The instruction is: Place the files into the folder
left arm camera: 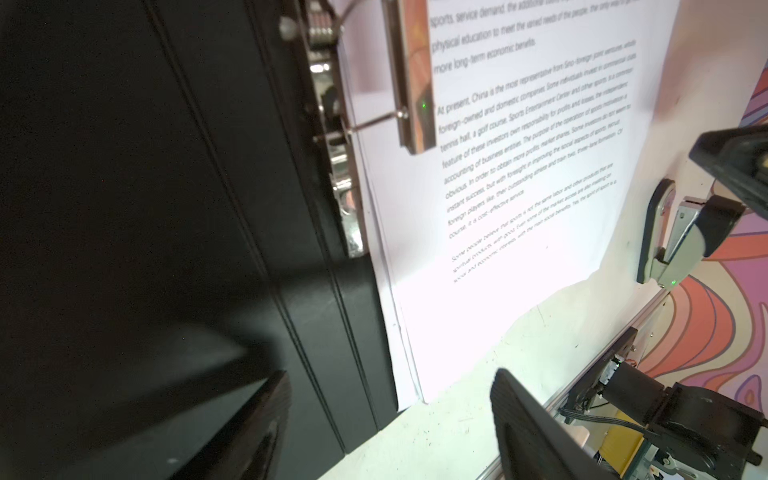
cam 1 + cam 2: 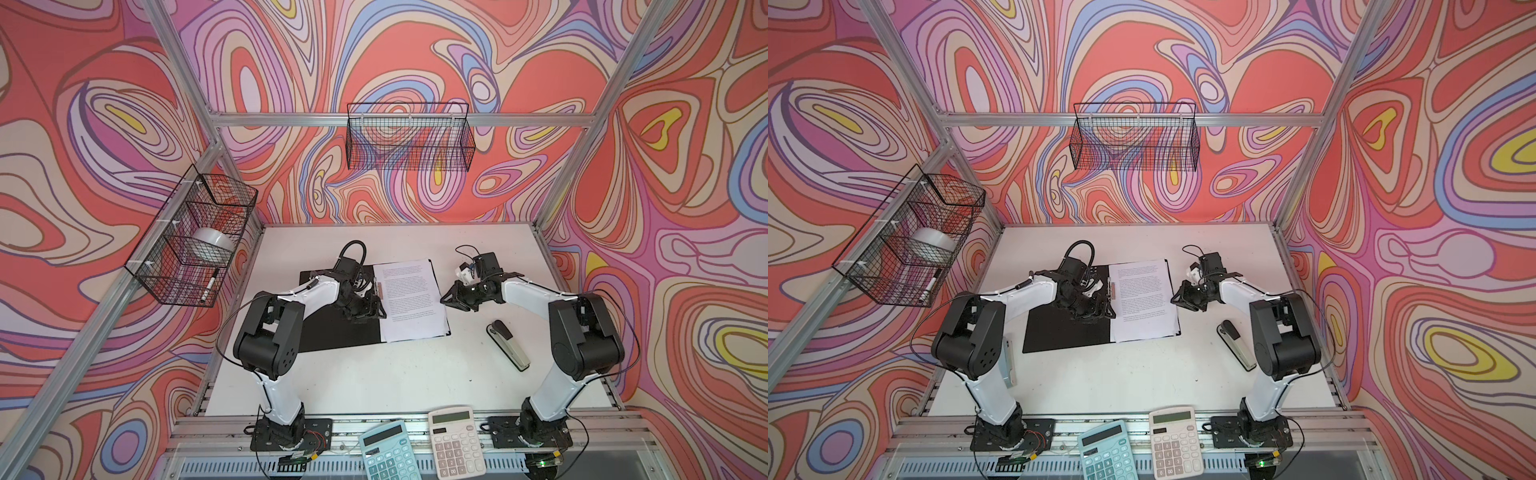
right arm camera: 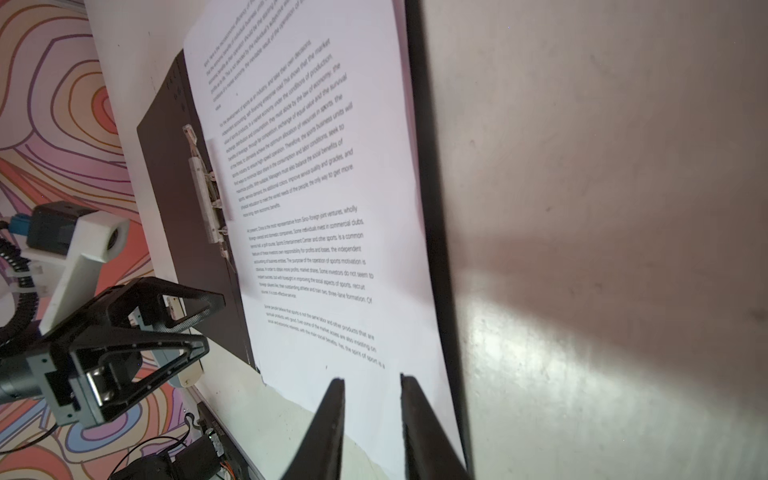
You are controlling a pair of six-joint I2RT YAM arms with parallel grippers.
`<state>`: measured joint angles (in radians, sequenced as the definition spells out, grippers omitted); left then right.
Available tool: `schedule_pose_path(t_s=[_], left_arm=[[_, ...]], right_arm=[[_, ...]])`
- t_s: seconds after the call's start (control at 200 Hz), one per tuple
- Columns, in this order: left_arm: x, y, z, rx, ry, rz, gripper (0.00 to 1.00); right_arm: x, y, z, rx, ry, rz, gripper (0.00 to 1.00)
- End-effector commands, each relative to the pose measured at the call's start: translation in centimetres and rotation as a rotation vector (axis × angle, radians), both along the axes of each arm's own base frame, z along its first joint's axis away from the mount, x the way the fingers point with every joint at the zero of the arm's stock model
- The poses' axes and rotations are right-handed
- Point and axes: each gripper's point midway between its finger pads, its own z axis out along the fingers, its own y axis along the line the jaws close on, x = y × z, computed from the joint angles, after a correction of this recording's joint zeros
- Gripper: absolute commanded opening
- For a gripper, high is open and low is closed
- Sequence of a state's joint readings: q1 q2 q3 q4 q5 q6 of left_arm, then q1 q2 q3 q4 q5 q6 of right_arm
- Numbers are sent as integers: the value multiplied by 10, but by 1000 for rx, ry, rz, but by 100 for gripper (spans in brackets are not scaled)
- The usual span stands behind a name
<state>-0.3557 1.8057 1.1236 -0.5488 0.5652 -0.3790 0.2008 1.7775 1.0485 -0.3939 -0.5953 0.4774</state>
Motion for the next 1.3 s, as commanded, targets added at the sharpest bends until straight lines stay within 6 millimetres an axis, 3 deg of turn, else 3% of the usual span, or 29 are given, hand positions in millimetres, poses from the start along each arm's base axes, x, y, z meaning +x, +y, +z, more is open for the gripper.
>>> schedule_pose_path(t_s=[0.0,0.215,0.411,0.856,1.292], left_arm=[[-3,-7,1,-19,8,9,76],[-8,-11,-4,-24,25,6,76],[-10,-17,-5,-30,27,-10,76],[-13,-24,-7,-56,53,-14,77],[-12,-25,-8,-44,55,-14,77]], right_arm=[[11,-4,-7,-17,-14,-4,27],[18,-10,-10,-9,-23,-23,27],[21,-4,-15,50,-12,-6,27],[6,4,-19,103,38,45,24],[4,2,-21,83,53,58,20]])
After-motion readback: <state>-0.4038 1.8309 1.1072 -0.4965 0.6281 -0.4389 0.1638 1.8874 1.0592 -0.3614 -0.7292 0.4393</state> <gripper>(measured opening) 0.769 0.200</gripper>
